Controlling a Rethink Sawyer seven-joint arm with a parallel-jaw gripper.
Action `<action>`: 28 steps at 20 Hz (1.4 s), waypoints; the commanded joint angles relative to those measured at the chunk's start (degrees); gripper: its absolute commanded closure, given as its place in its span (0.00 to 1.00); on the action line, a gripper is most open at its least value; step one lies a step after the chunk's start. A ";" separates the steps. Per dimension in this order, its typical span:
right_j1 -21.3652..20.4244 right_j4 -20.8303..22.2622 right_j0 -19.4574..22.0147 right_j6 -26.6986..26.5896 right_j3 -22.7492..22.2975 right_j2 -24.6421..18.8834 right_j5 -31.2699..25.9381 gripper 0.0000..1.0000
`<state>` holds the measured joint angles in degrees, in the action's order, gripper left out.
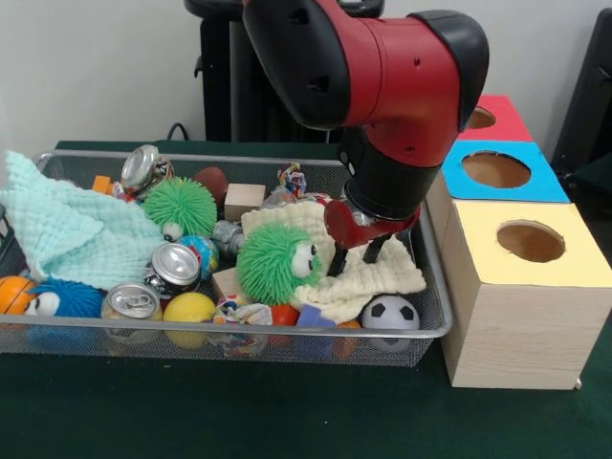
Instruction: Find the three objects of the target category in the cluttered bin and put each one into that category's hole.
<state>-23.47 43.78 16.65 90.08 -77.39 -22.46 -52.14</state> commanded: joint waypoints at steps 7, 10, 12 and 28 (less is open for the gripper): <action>6.41 3.45 -0.84 -12.33 3.46 0.54 -8.67 1.00; 6.10 2.77 -0.50 -12.03 2.89 0.09 -8.26 1.00; 5.73 2.77 -0.63 -10.50 2.22 0.30 -7.11 1.00; -16.17 -4.19 10.84 -29.12 -11.96 -5.09 -17.37 1.00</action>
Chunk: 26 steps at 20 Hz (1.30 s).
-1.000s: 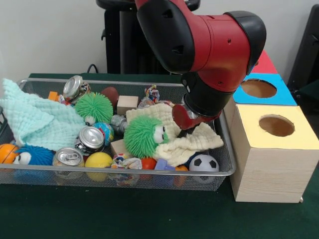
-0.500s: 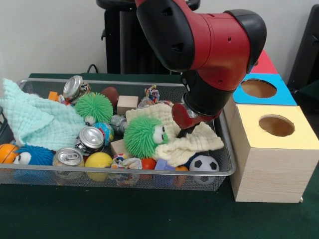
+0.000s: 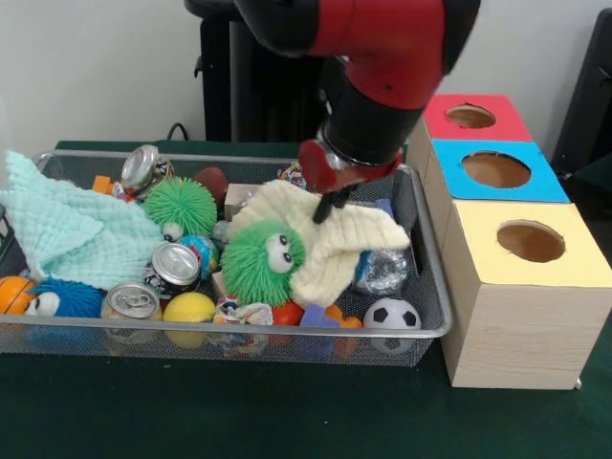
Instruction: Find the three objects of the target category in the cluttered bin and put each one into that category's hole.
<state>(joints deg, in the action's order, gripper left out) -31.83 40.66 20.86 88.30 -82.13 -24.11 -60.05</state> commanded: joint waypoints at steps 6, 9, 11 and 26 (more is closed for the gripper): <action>-8.27 2.75 9.24 -32.50 -4.93 -4.50 -10.65 1.00; -7.43 4.49 9.65 -35.03 -2.69 -4.58 -11.15 1.00; -7.07 4.81 9.77 -36.69 -1.18 -4.77 -12.16 1.00; -4.02 -3.89 6.96 -23.76 -3.22 -5.23 -7.01 1.00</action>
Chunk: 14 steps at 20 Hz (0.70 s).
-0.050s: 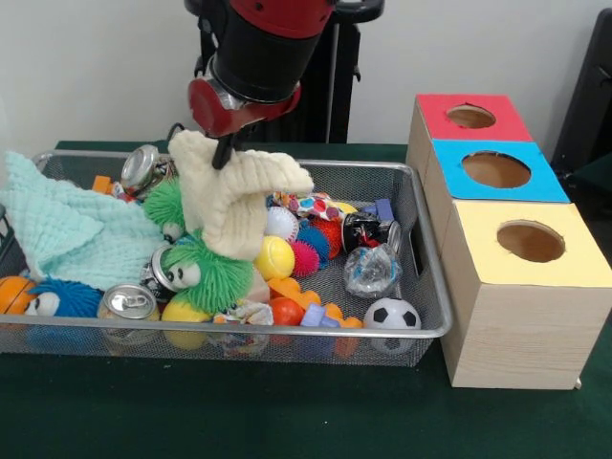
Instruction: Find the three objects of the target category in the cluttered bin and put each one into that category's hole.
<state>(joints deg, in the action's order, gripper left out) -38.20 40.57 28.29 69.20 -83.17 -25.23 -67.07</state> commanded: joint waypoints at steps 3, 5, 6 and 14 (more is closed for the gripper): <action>2.95 -6.22 -0.84 -0.75 -3.63 -4.28 3.48 1.00; 3.11 -7.16 -1.71 1.45 -4.37 -4.00 5.01 1.00; 2.85 -7.52 -2.01 2.04 -4.72 -3.79 5.39 1.00; 3.84 -8.61 -6.17 7.48 -4.45 -1.74 9.40 1.00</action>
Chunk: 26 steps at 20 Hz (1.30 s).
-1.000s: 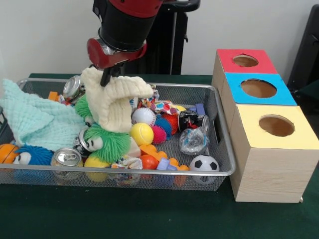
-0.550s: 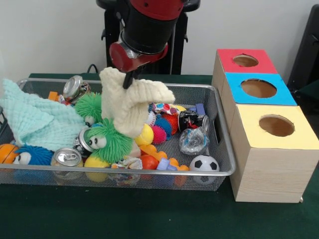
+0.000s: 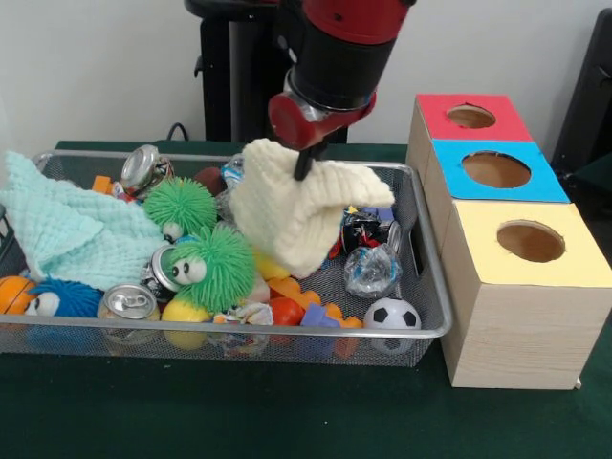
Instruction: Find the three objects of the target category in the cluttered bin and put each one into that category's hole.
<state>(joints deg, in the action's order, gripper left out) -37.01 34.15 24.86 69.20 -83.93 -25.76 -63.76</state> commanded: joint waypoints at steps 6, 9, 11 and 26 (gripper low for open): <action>6.95 -1.91 -5.92 11.94 -1.87 1.26 11.84 1.00; 8.37 -2.07 -7.14 12.17 -0.86 2.45 12.50 1.00; 8.62 -2.06 -7.94 11.60 -0.33 3.32 11.44 1.00; 11.22 -2.01 -13.18 9.64 5.62 7.89 6.41 1.00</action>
<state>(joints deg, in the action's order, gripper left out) -29.23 32.75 13.36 69.27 -81.68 -20.08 -53.93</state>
